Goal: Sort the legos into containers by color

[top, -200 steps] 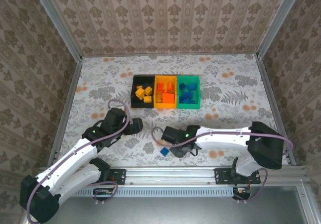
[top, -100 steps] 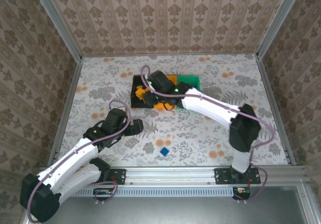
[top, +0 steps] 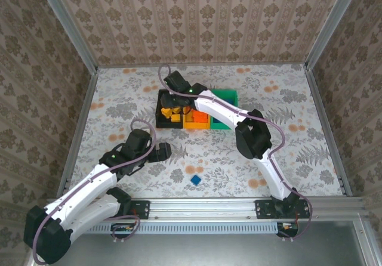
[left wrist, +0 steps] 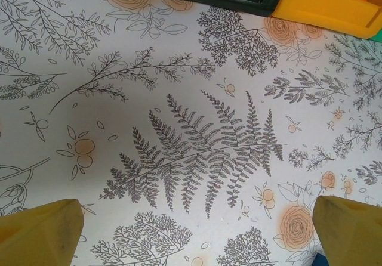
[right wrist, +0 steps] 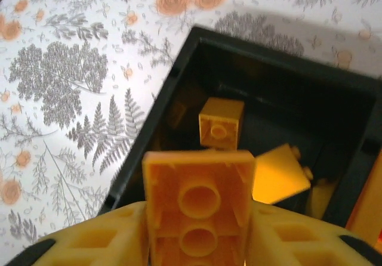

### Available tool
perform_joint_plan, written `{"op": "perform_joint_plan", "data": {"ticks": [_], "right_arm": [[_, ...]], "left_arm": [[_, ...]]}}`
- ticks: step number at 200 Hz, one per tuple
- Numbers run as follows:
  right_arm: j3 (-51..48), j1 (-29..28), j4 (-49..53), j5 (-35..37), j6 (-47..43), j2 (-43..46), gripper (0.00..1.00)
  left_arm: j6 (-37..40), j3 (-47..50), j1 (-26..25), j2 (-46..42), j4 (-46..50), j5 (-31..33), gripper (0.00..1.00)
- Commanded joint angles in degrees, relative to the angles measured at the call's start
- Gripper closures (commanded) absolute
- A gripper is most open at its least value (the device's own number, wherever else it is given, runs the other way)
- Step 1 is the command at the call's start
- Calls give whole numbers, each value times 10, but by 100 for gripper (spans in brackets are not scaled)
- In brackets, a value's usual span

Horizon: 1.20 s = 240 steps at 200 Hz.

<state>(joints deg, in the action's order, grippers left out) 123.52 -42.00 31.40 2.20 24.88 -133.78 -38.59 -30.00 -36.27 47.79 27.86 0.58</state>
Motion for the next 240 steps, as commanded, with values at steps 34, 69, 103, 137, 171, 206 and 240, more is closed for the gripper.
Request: {"op": "perform_joint_plan", "data": {"ticks": [34, 69, 103, 137, 171, 206, 240], "right_arm": [[39, 10, 9, 22, 23, 23, 20], [-136, 15, -85, 35, 40, 148, 17], [-319, 18, -126, 45, 46, 275, 16], [-485, 31, -147, 58, 58, 394, 15], [-606, 52, -157, 61, 76, 492, 14], [-666, 63, -153, 74, 77, 560, 13], [-685, 84, -148, 82, 76, 597, 13]], "left_arm": [[23, -10, -5, 32, -5, -22, 0], [52, -50, -49, 103, -22, -18, 0], [104, -134, -152, 239, -10, 12, 1], [144, -201, -233, 357, 20, 28, 6], [147, -221, -281, 395, 41, 23, 7], [132, -225, -316, 434, 60, 6, 12], [124, -229, -329, 460, 60, 0, 19]]}}
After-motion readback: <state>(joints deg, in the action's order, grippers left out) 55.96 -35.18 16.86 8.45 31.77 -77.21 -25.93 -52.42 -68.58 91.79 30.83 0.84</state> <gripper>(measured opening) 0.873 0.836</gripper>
